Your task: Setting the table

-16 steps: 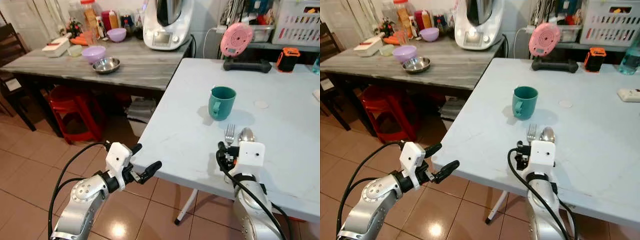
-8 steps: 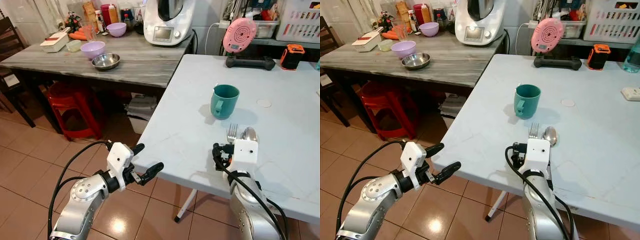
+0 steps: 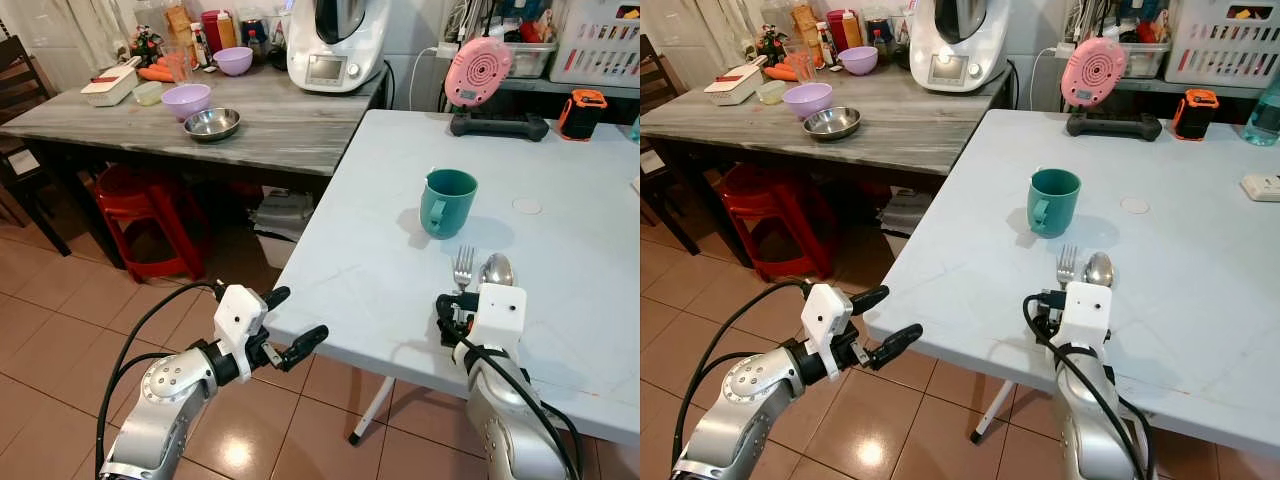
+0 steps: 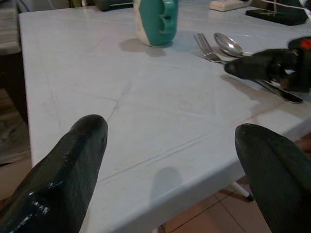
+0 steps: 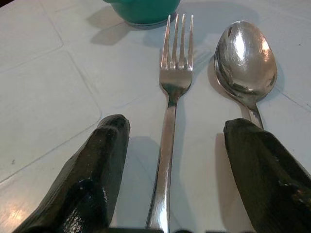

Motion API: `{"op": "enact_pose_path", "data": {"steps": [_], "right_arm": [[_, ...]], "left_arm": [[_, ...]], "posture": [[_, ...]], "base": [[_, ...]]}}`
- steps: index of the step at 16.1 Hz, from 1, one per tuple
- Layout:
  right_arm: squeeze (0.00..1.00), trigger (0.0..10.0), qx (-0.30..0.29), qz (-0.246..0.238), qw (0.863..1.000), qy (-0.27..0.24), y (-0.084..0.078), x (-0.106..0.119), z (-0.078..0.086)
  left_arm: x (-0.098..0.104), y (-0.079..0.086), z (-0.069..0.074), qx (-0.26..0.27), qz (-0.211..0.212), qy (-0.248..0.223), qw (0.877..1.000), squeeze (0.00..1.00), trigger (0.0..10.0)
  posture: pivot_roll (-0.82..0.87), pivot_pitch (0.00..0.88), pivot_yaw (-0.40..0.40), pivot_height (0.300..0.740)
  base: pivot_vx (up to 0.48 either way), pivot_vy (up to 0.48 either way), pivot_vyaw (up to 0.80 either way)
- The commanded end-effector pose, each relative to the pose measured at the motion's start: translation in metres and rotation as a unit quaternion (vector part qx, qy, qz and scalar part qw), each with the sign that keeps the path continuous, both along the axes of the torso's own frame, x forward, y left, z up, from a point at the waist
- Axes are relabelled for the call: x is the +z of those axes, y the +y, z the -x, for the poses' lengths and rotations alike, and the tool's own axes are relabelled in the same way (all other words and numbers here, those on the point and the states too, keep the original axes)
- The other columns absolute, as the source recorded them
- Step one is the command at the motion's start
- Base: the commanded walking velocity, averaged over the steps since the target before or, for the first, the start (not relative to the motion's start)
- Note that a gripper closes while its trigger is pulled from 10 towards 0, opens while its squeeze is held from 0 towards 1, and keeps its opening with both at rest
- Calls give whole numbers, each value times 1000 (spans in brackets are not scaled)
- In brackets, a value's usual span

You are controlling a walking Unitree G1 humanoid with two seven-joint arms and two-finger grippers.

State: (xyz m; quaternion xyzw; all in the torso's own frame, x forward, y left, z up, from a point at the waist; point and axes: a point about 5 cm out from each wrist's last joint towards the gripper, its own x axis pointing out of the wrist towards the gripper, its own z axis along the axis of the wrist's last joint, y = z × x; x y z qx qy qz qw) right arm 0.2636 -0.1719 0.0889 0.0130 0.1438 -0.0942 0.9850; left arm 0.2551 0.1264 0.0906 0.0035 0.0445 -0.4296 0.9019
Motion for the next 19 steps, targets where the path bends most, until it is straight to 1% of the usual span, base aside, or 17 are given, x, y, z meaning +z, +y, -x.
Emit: {"op": "enact_pose_path", "data": {"steps": [1, 7, 8, 10, 12, 15, 19], "right_arm": [[0, 10000, 7, -6, 1000, 2, 2, 1, -4], [0, 10000, 25, -10, 999, 21, 7, -10, -9], [0, 4784, 22, -14, 999, 26, 7, -12, -9], [0, 0, 26, -19, 999, 32, 6, -15, -10], [0, 0, 35, -14, 998, 41, 5, -19, -12], [0, 0, 39, -9, 998, 44, 1, -18, -19], [0, 0, 62, -9, 997, 53, 3, -20, -25]], "left_arm": [[4, 1, -1, -11, -10, -11, 1000, 0, 10000], [8, 4, -1, -33, -11, -14, 999, 0, 10000], [8, 4, -1, -38, -13, -13, 999, 0, 10000], [7, 5, 0, -60, -26, -13, 998, 0, 10000], [6, 6, -1, -73, -33, -13, 997, 0, 10000], [4, 8, -1, -78, -37, -12, 996, 0, 10000], [2, 7, 0, -93, -37, -9, 995, 0, 10000]], "posture": [[-93, 0, 92, 740], [-86, 0, 96, 740], [-82, 0, 94, 740], [-82, 0, 97, 740], [-82, 0, 97, 740], [-81, 0, 100, 740], [-81, 0, 100, 740]], "base": [[0, 0, 0], [0, 0, 0], [0, 0, 0], [0, 0, 0], [0, 0, 0], [0, 0, 0], [0, 0, 0]]}}
